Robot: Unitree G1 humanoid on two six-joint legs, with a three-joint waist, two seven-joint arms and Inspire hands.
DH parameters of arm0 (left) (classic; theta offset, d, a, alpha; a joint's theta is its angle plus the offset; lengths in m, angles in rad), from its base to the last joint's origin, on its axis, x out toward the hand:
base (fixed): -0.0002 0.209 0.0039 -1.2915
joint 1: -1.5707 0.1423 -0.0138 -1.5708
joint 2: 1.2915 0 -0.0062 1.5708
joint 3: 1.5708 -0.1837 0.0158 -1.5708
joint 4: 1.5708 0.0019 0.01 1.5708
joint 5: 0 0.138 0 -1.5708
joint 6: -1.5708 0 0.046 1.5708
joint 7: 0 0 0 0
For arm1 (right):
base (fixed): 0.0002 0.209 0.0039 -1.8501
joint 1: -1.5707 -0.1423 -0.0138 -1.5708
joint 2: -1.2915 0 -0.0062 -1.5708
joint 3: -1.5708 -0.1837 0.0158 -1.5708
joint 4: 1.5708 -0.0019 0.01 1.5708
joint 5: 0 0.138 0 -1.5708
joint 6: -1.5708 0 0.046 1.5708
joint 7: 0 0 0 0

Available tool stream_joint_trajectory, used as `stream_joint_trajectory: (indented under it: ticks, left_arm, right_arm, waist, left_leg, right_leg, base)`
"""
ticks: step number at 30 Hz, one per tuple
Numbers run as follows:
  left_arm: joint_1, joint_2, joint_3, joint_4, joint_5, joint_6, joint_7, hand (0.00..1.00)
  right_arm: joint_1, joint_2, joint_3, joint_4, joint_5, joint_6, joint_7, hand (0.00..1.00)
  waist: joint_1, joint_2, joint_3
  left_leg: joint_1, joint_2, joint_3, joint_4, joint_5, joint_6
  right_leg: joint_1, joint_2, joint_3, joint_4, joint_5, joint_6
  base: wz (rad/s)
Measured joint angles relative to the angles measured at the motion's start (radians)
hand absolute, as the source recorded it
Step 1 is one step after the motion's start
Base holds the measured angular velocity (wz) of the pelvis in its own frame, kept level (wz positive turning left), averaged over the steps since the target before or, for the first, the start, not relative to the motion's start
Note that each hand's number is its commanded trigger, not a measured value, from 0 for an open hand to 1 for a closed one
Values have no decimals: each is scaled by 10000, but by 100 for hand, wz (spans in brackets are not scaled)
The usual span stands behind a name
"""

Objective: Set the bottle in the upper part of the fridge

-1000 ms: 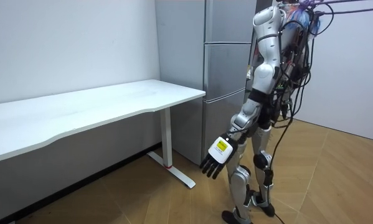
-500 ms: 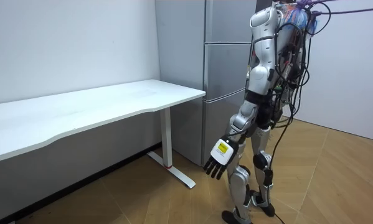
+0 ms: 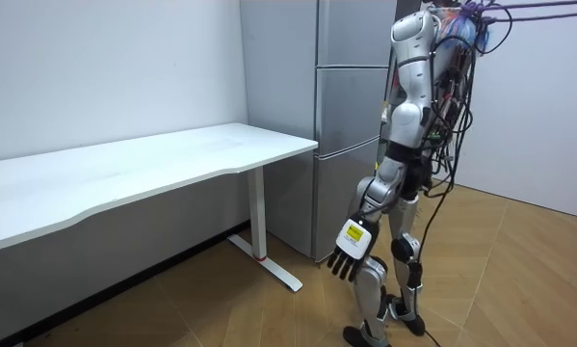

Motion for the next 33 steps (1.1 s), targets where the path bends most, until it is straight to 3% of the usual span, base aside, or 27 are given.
stream_joint_trajectory:
  ticks: [17,23,33]
  left_arm:
    - [-158,33,16,-54,107,275,-51,0]
    - [-223,22,16,-49,481,335,-48,0]
    - [-305,18,10,34,497,385,-76,0]
  right_arm:
    - [-161,32,-35,224,-296,28,316,0]
    - [-208,31,-36,223,-293,226,222,0]
    - [-237,43,-29,225,-275,236,222,0]
  waist:
    - [-42,-186,14]
    - [-7,-155,24]
    - [-26,-132,24]
  left_leg:
    - [-127,-6,-153,178,2,-3]
    - [-158,-20,-319,197,2,-3]
    - [-199,-31,-415,252,1,-3]
  right_leg:
    - [124,20,-213,-150,-1,-9]
    - [213,26,-364,-168,-4,-10]
    - [258,21,-408,-153,-5,-10]
  base:
    - [2]
    - [9]
    - [2]
